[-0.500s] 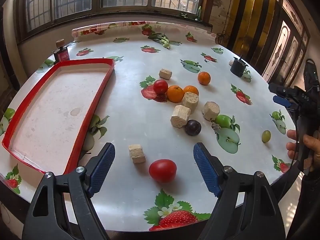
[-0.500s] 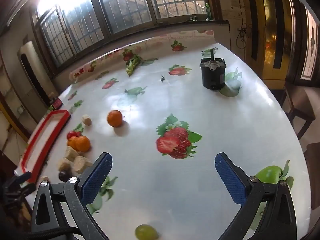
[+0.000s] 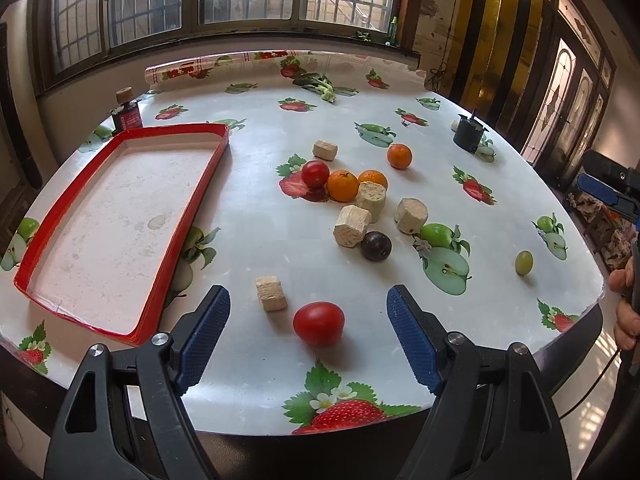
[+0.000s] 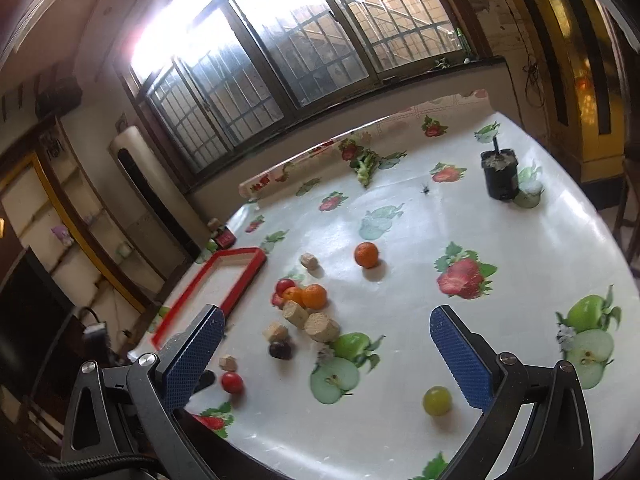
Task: Organize fruits
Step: 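Move both tools toward the red tomato and green grape on the table, then grasp the red tomato with the left tool while the right tool grasps the green grape, then carry both fruits over the red tray and open both tools to release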
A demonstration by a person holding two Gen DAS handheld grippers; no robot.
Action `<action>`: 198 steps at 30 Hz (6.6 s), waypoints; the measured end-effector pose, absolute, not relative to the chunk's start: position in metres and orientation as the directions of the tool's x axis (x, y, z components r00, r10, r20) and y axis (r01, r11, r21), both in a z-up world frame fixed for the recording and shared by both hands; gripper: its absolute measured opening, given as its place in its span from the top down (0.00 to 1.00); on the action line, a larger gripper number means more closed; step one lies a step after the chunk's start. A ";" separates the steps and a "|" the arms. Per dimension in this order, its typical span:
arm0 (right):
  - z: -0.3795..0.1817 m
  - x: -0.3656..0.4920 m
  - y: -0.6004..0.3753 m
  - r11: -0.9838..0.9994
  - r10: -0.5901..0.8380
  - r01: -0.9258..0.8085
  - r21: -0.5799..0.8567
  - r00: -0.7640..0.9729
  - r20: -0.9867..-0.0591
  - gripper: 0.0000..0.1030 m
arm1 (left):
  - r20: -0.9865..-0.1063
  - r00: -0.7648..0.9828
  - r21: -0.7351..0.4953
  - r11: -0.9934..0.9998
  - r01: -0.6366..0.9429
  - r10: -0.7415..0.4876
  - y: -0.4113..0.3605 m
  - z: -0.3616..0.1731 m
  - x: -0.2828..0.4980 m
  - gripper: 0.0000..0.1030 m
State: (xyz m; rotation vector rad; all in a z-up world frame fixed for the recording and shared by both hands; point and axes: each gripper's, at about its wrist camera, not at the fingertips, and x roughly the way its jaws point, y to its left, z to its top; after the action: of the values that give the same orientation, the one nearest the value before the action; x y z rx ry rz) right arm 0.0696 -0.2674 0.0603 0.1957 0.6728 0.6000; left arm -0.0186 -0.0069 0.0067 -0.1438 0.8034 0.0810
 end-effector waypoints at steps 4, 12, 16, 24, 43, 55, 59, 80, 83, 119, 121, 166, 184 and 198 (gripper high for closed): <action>0.063 0.052 -0.249 0.898 0.396 -0.432 0.085 0.707 -0.586 0.00 | -0.719 0.695 -0.093 0.986 -0.139 0.030 -0.002 0.007 -0.025 0.21; 0.065 0.032 -0.244 0.893 0.348 -0.449 -0.021 0.721 -0.598 0.00 | -0.730 0.680 -0.060 0.986 -0.155 0.062 0.002 0.008 -0.036 0.21; 0.066 0.030 -0.241 0.891 0.335 -0.451 -0.046 0.723 -0.604 0.00 | -0.743 0.665 -0.029 0.987 -0.155 0.083 0.000 0.007 -0.039 0.21; 0.063 0.032 -0.239 0.894 0.314 -0.443 -0.065 0.724 -0.614 0.00 | -0.744 0.663 -0.017 0.990 -0.139 0.080 -0.005 0.004 -0.040 0.21; 0.056 0.036 -0.232 0.883 0.308 -0.462 -0.082 0.702 -0.643 0.00 | -0.737 0.674 -0.053 0.992 -0.117 0.040 -0.009 0.002 -0.033 0.21; 0.039 0.040 -0.236 0.877 0.321 -0.477 -0.050 0.663 -0.676 0.00 | -0.765 0.644 -0.083 0.990 -0.115 0.011 -0.008 -0.011 -0.018 0.21; 0.017 0.051 -0.245 0.874 0.347 -0.485 0.011 0.609 -0.714 0.00 | -0.789 0.614 -0.072 0.991 -0.113 0.012 -0.010 -0.026 -0.005 0.21; -0.043 0.081 -0.240 0.877 0.313 -0.478 0.041 0.506 -0.804 0.74 | -0.799 0.592 -0.152 0.988 -0.032 -0.103 -0.009 -0.036 0.006 0.69; -0.032 0.079 -0.230 0.856 0.369 -0.510 0.084 0.489 -0.790 0.78 | -0.791 0.600 -0.166 0.986 -0.027 -0.117 -0.010 -0.032 0.003 0.69; -0.047 0.058 -0.220 0.831 0.362 -0.554 0.052 0.467 -0.807 0.64 | -0.757 0.627 -0.213 0.977 0.027 -0.183 -0.011 -0.014 -0.014 0.69; -0.051 0.059 -0.216 0.839 0.308 -0.544 -0.009 0.488 -0.817 0.72 | -0.755 0.632 -0.207 0.978 0.024 -0.176 -0.009 -0.011 -0.014 0.69; 0.006 0.110 0.092 0.464 0.683 -0.838 0.286 0.133 -0.719 0.75 | -0.734 0.652 -0.152 0.889 -0.431 0.191 0.195 0.006 -0.017 0.69; -0.058 0.147 0.170 0.489 0.547 -0.852 0.188 0.132 -0.827 0.72 | -0.815 0.540 -0.107 0.861 -0.497 0.210 0.218 -0.039 0.018 0.69; -0.022 0.136 0.138 0.496 0.603 -0.847 0.193 0.176 -0.778 0.39 | -0.783 0.576 -0.109 0.858 -0.501 0.237 0.202 -0.013 0.003 0.48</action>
State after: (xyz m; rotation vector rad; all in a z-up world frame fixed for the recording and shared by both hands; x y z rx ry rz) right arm 0.1360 0.1375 -0.0222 -0.3129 0.9265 1.0503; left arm 0.0032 0.2021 -0.0134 -0.3375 0.8549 0.4417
